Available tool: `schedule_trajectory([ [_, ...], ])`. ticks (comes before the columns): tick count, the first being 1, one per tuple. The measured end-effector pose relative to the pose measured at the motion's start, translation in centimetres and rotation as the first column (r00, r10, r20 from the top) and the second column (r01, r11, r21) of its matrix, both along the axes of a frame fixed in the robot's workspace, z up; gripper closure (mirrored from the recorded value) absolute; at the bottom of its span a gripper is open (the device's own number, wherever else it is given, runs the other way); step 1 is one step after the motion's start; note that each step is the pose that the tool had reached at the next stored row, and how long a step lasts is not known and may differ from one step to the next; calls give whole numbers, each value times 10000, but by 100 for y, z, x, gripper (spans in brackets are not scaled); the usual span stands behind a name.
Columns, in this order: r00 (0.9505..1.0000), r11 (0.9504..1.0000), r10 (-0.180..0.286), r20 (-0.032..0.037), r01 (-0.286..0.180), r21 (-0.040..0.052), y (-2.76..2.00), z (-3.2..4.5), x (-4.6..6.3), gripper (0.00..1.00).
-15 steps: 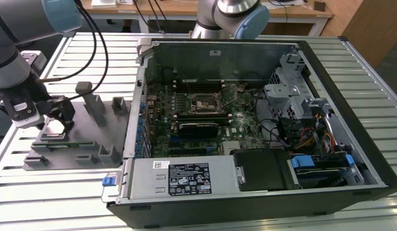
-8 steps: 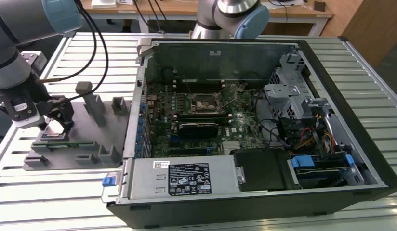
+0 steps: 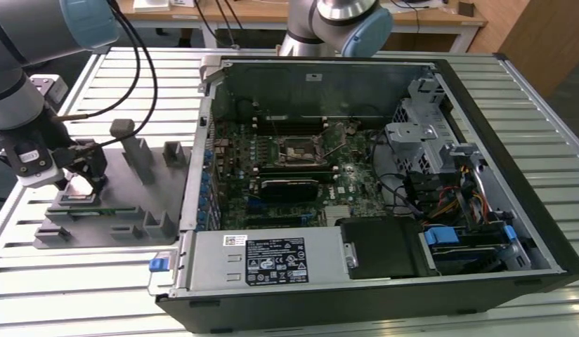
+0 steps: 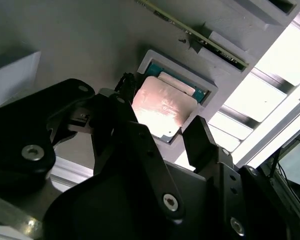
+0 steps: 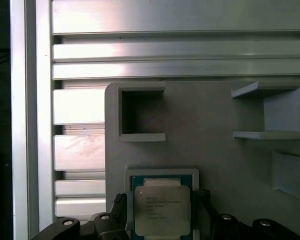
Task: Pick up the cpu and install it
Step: 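Pick up the cpu and move it towards the insertion slot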
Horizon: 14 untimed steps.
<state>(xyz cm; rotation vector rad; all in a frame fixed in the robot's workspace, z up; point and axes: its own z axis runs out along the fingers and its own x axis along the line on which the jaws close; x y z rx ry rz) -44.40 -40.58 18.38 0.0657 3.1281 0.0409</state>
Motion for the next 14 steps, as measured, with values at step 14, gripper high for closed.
schedule_trajectory([
  [14, 10000, 10000, 0, -1, 0, 35, 0, 70, -1, 46],
])
